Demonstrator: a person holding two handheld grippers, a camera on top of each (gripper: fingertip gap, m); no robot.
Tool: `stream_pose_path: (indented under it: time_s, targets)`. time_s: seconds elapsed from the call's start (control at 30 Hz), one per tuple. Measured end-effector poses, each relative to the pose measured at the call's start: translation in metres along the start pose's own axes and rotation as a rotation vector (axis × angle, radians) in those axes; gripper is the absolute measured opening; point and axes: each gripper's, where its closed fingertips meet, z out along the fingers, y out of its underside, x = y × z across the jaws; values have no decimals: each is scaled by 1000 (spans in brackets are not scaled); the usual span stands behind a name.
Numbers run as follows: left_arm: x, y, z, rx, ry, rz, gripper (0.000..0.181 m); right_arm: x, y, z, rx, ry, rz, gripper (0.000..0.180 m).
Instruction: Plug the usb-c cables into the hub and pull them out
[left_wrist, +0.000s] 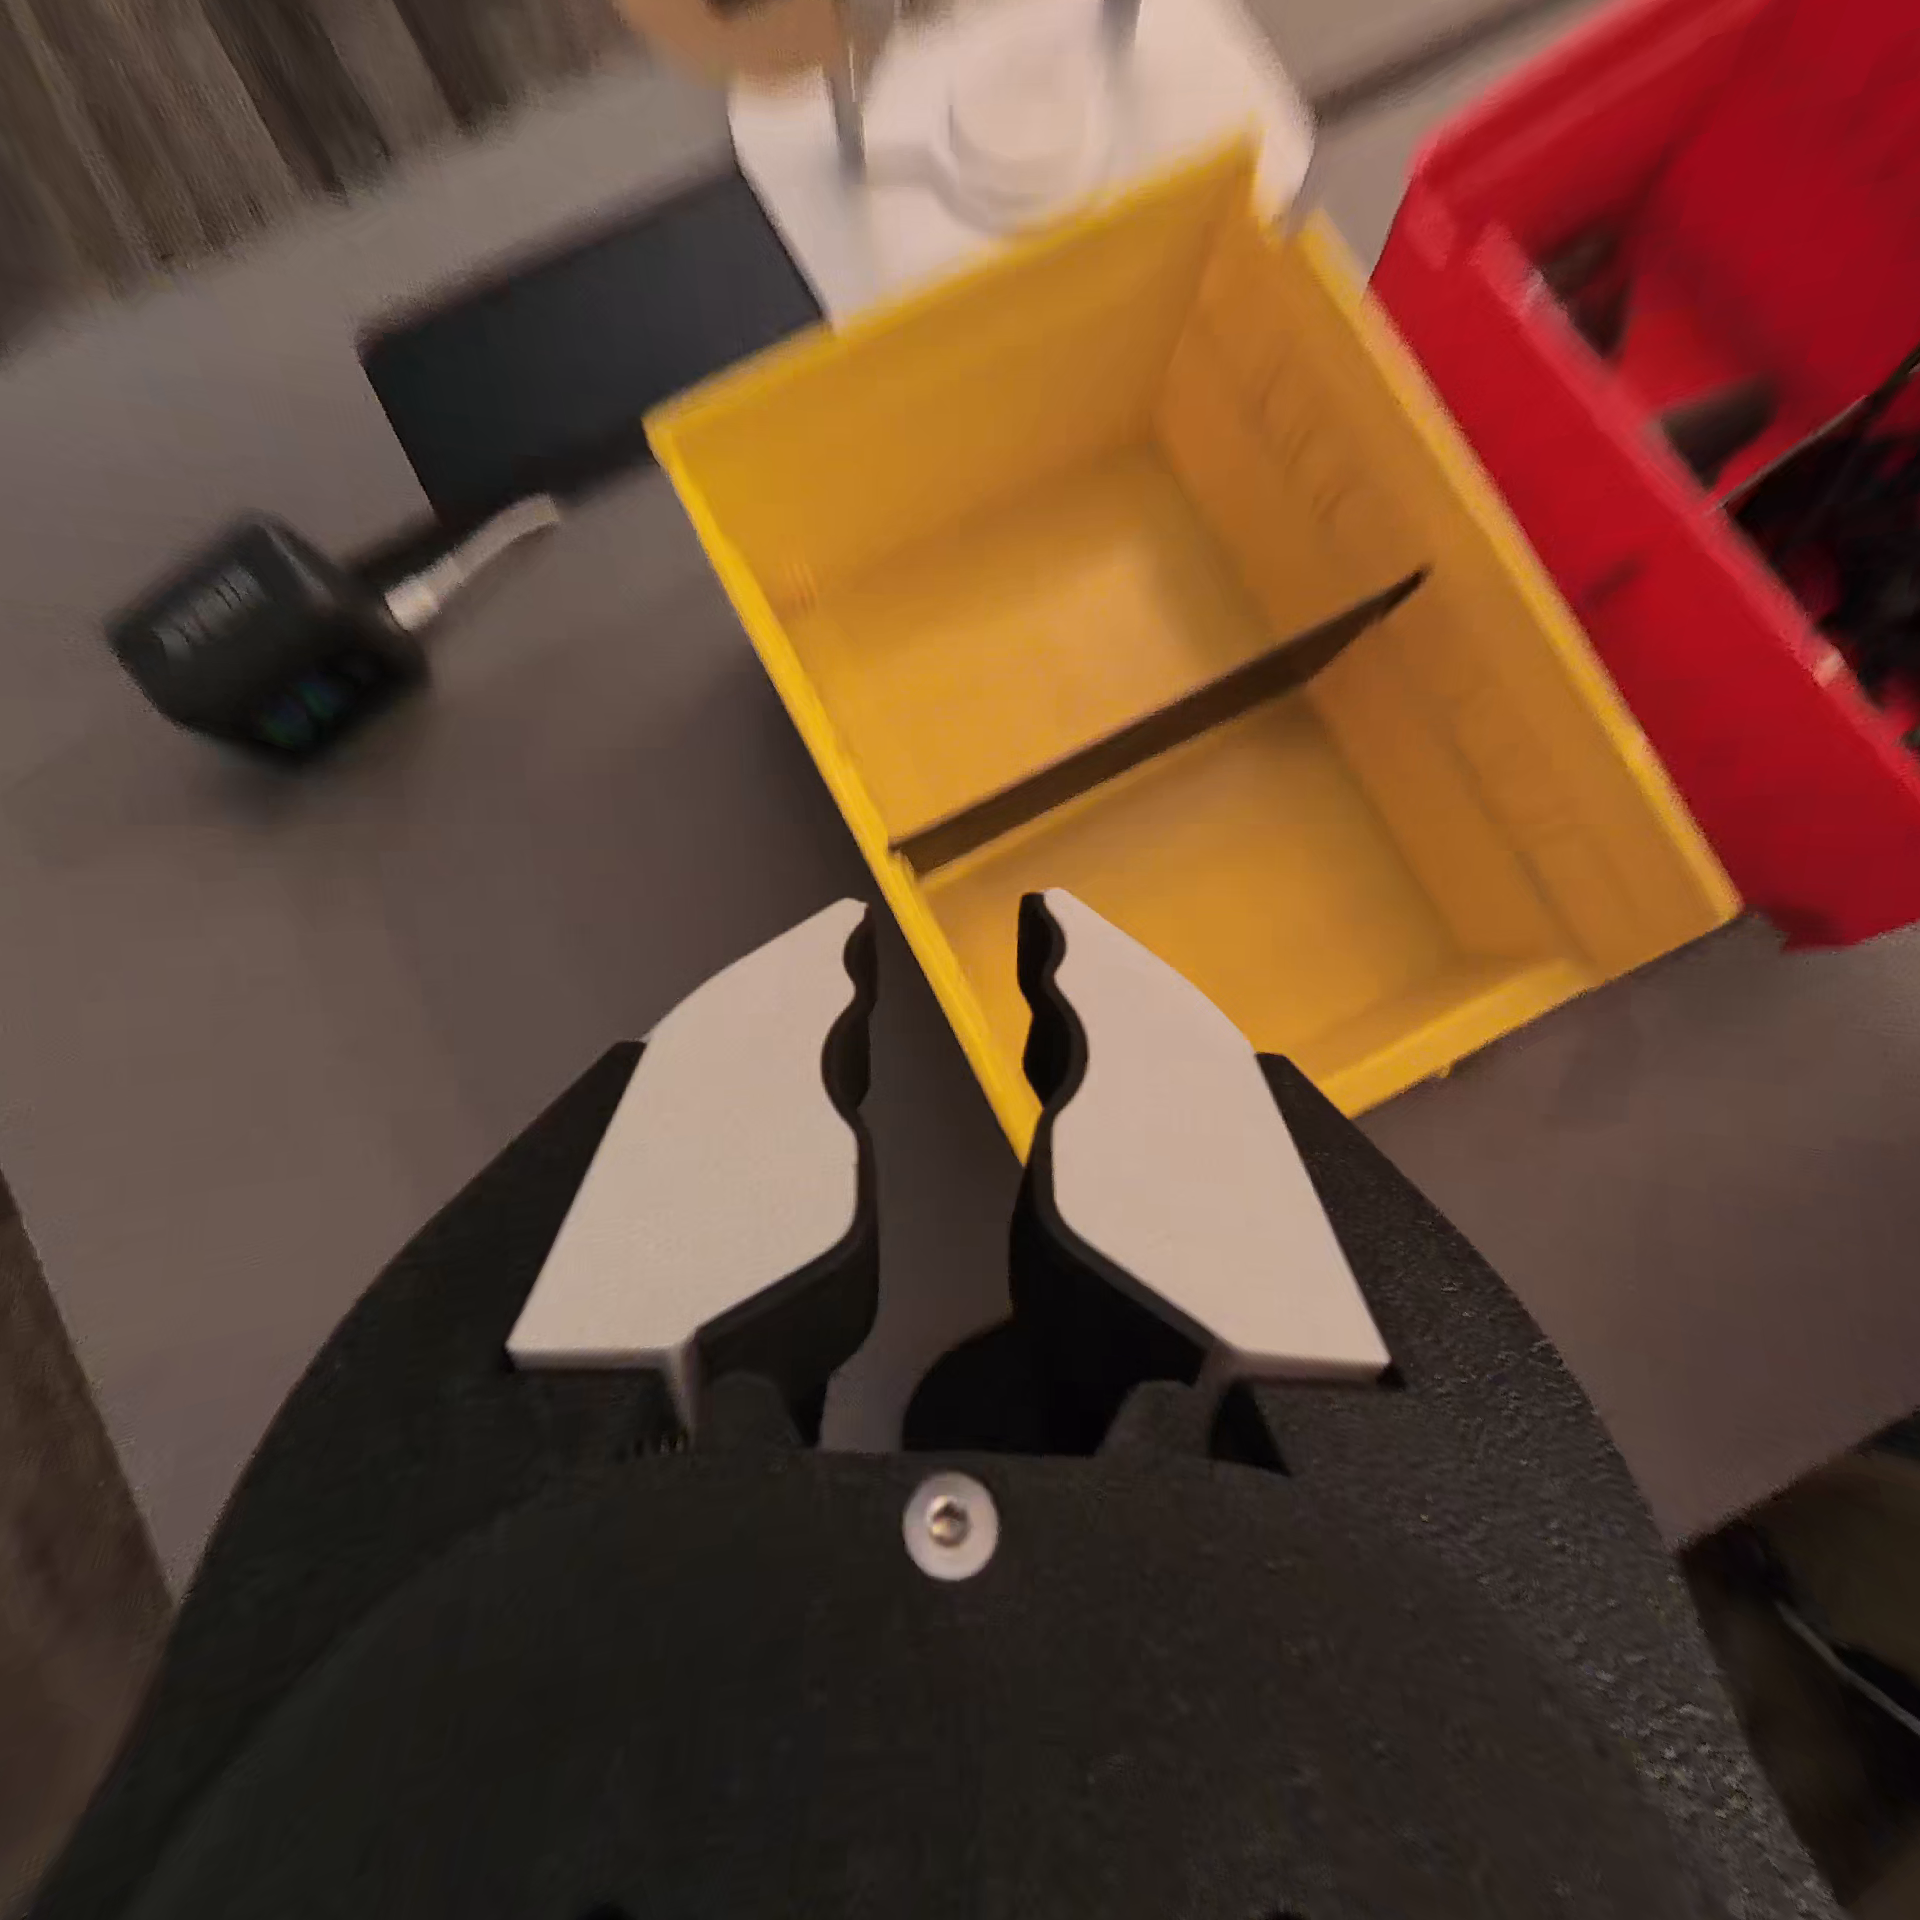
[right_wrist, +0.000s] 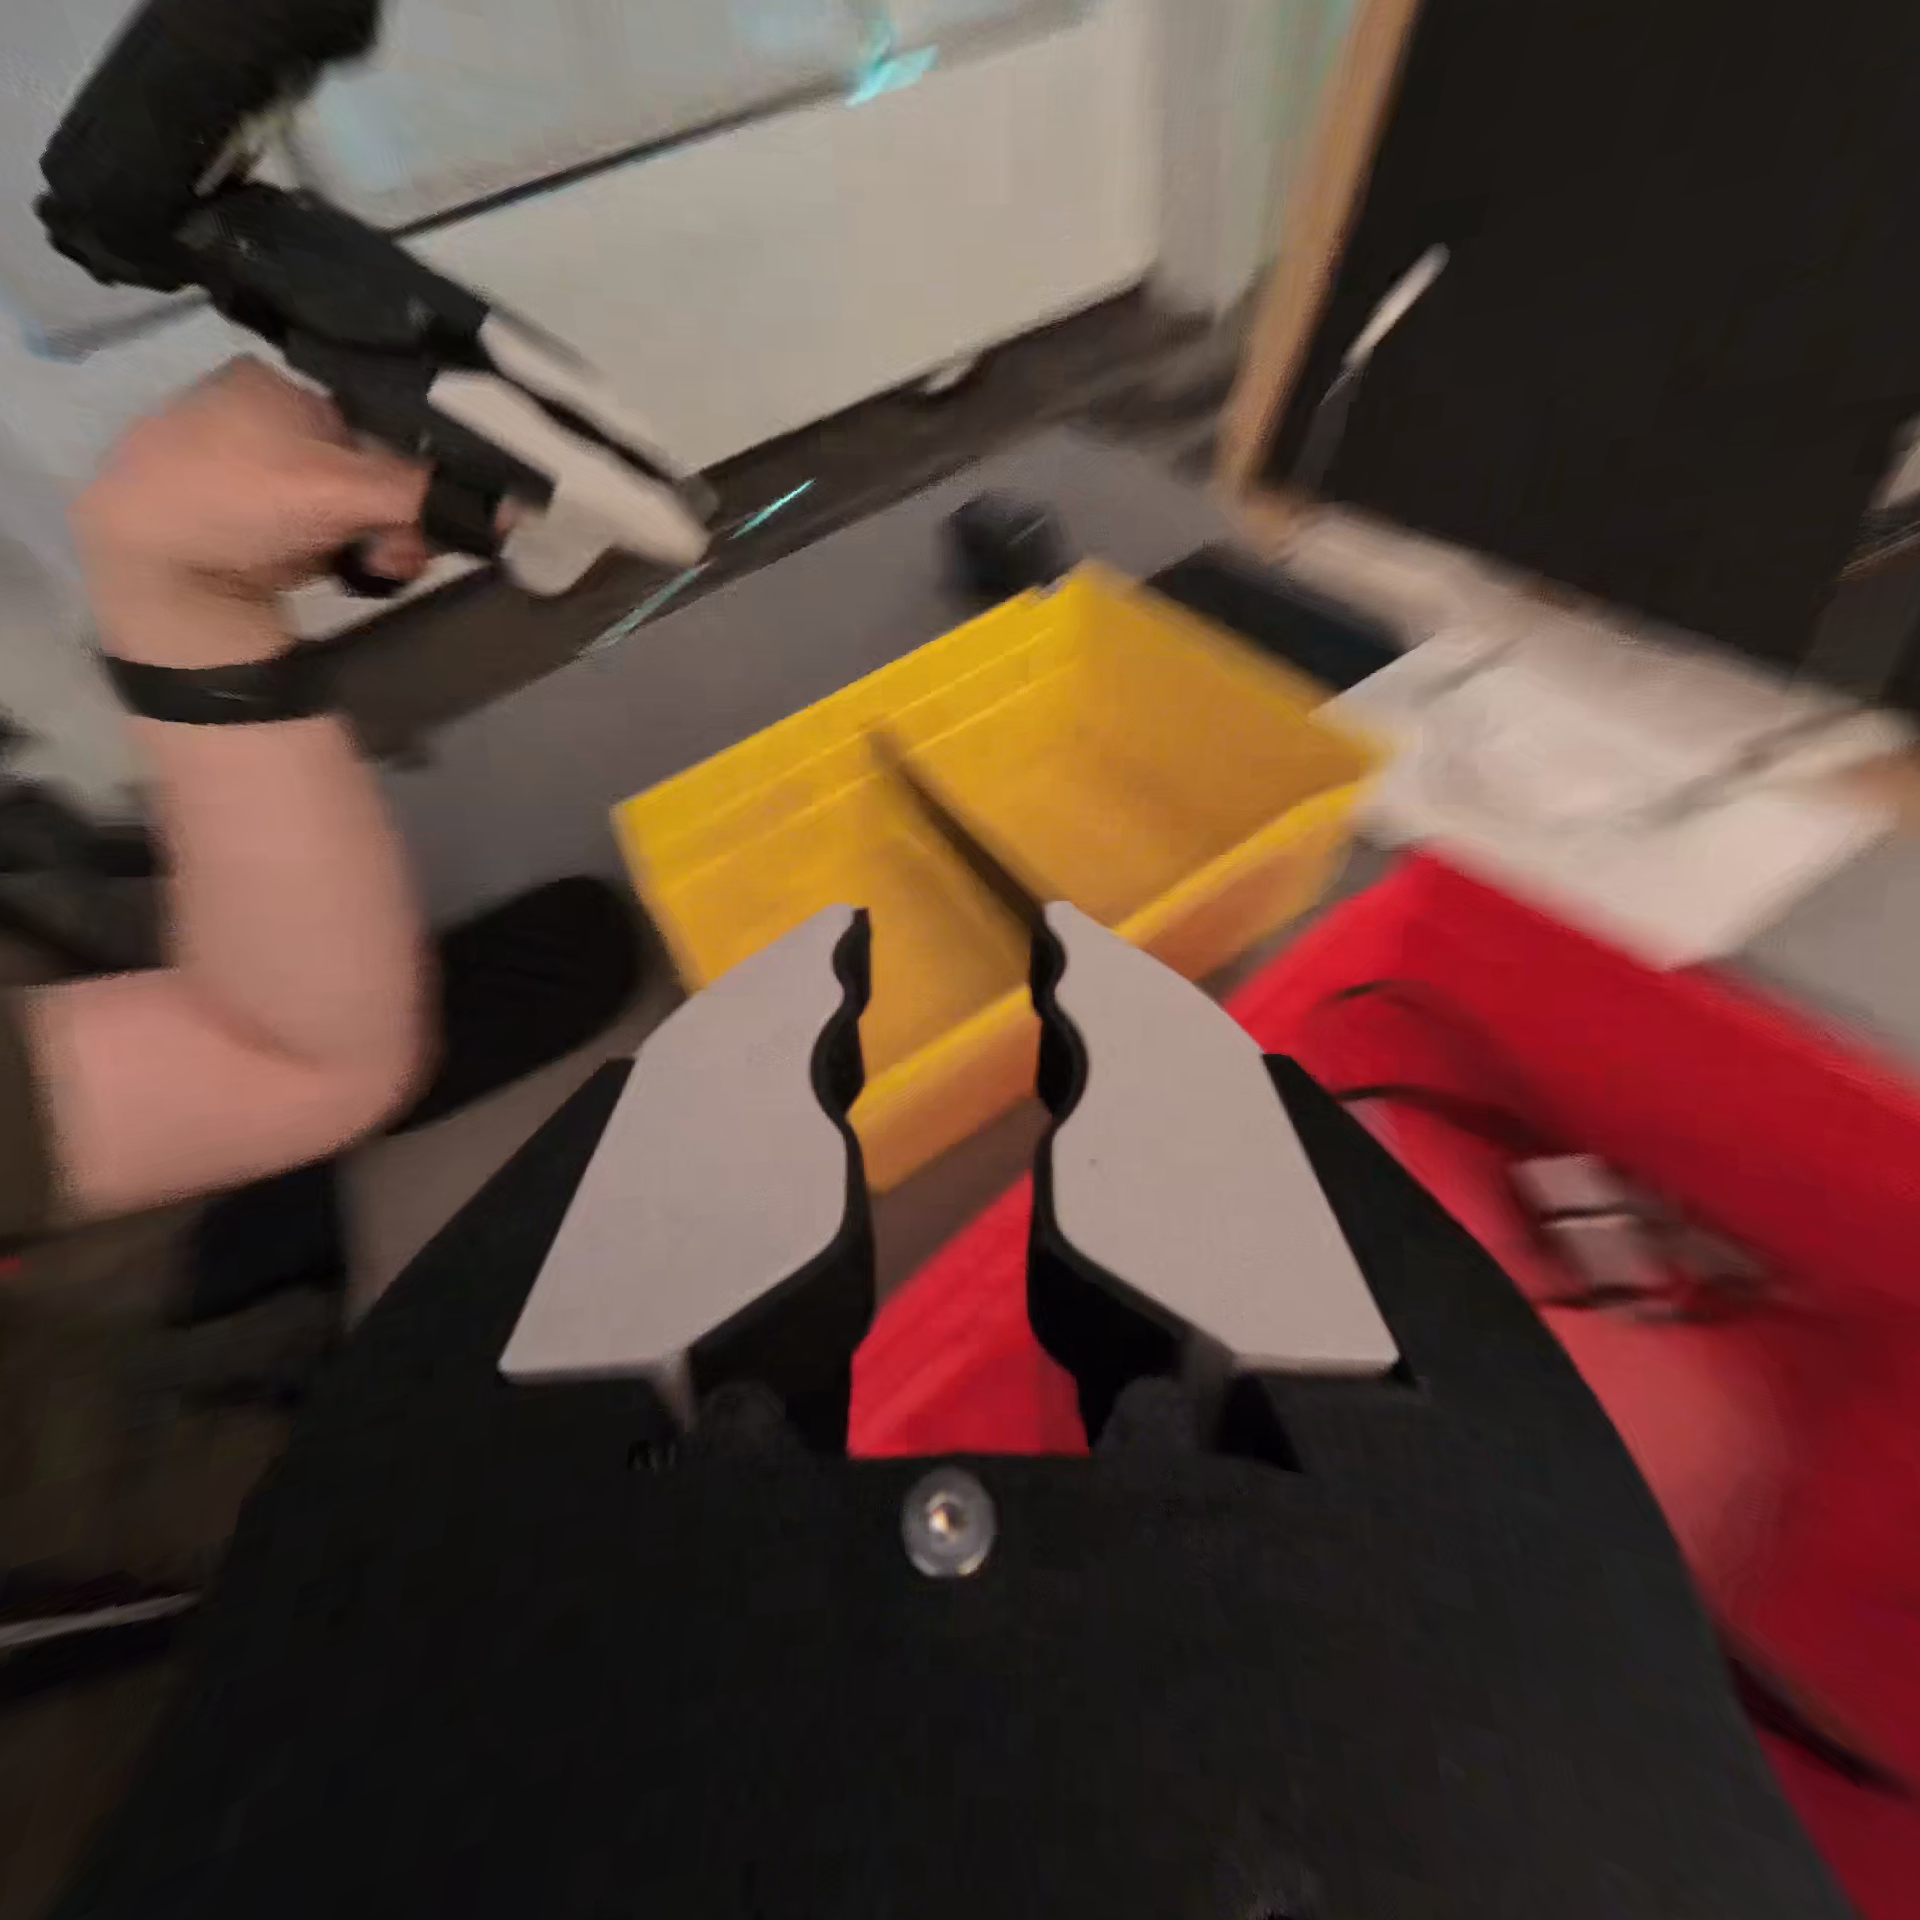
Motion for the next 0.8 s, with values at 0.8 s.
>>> stream_pose_path:
  time_s: [0.8]
  targets:
    - [20, -19, -72, 322, 203, 103, 21, 41, 144, 146, -878, 506, 436, 15]
